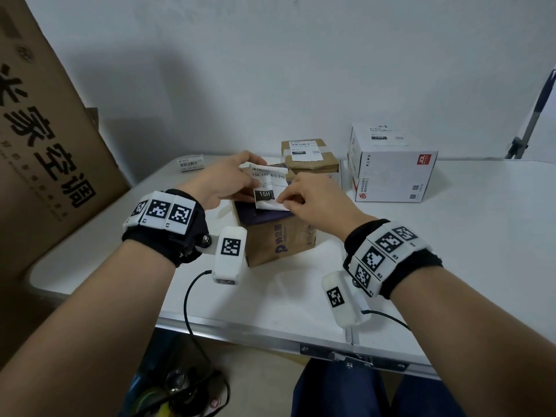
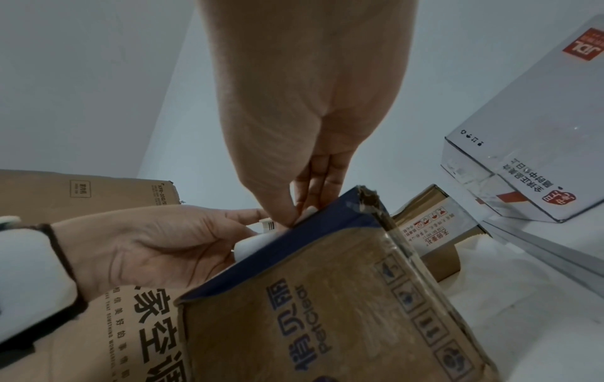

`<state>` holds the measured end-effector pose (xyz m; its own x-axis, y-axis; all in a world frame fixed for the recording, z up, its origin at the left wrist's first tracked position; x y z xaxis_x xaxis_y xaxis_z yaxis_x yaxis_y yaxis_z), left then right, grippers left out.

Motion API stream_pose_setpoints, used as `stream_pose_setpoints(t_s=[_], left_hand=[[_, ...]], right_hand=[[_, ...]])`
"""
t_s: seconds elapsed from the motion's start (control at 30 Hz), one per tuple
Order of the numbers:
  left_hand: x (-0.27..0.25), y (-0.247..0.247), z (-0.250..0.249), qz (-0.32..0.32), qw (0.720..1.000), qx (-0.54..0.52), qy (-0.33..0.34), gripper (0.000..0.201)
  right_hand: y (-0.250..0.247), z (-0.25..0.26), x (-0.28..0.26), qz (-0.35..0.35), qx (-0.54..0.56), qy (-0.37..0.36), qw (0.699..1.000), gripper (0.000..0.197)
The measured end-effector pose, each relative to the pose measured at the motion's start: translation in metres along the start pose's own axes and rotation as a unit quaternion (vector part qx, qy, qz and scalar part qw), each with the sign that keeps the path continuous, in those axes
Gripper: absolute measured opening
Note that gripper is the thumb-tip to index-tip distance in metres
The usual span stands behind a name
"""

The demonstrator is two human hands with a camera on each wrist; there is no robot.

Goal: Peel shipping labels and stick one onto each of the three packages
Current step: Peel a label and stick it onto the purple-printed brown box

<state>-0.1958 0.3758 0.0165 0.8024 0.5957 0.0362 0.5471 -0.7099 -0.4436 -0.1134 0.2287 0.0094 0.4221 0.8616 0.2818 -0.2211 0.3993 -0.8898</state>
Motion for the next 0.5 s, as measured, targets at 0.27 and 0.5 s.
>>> stream_pose_setpoints(t_s=[0.27,0.5], left_hand=[[-0.002,0.005,-0.012,-0.002,0.999,-0.036,-0.007,0.045],[-0.004,-0.002,-0.003,-0.048,0.997,0.056,0.025,0.046]], right_hand=[[-0.001,-0.001,0.001,0.002,0.016,0.011,1.0,0.025],[0.001,0.001,0.0,0.019,0.007,0.018,1.0,0.034]])
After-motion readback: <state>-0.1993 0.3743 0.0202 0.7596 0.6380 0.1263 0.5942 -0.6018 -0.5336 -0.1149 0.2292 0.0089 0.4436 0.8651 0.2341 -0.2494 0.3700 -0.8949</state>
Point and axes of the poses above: each hand's wrist, its own x-axis towards the middle knuckle, its own y-axis out of the palm, z = x × y, the point moved 5 cm from there along x, towards the middle knuckle, and after that the axes turned 7 degrees about y, right-handed, at the moved point
